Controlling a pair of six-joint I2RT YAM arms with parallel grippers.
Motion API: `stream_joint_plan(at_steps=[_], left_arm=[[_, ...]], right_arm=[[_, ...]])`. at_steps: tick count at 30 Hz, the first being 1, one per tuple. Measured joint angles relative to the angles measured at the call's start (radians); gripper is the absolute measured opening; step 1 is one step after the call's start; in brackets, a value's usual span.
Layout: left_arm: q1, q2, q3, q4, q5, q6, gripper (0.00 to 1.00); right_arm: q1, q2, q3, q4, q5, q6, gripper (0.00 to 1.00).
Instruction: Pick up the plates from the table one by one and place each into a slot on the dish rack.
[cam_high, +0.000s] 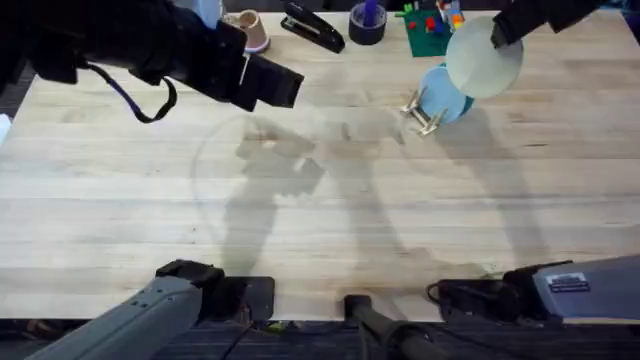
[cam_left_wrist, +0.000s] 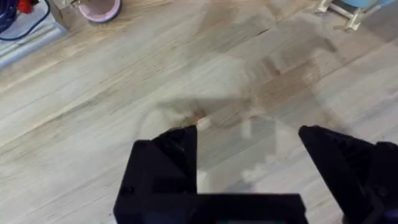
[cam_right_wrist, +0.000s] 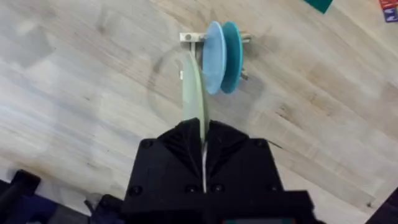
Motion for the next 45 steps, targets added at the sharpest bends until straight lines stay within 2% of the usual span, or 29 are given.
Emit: stream_joint_plan(at_steps=[15, 45], left_arm=[[0.000, 0.000, 0.000, 0.000, 0.000, 0.000, 0.995], [0.000, 0.000, 0.000, 0.000, -0.001, 0.000, 0.995]], right_arm=[[0.011, 0.056, 0.000, -0.016, 0.003, 0.001, 0.031], [0.013, 0.203, 0.000, 0.086, 0.016, -0.004, 0.031]])
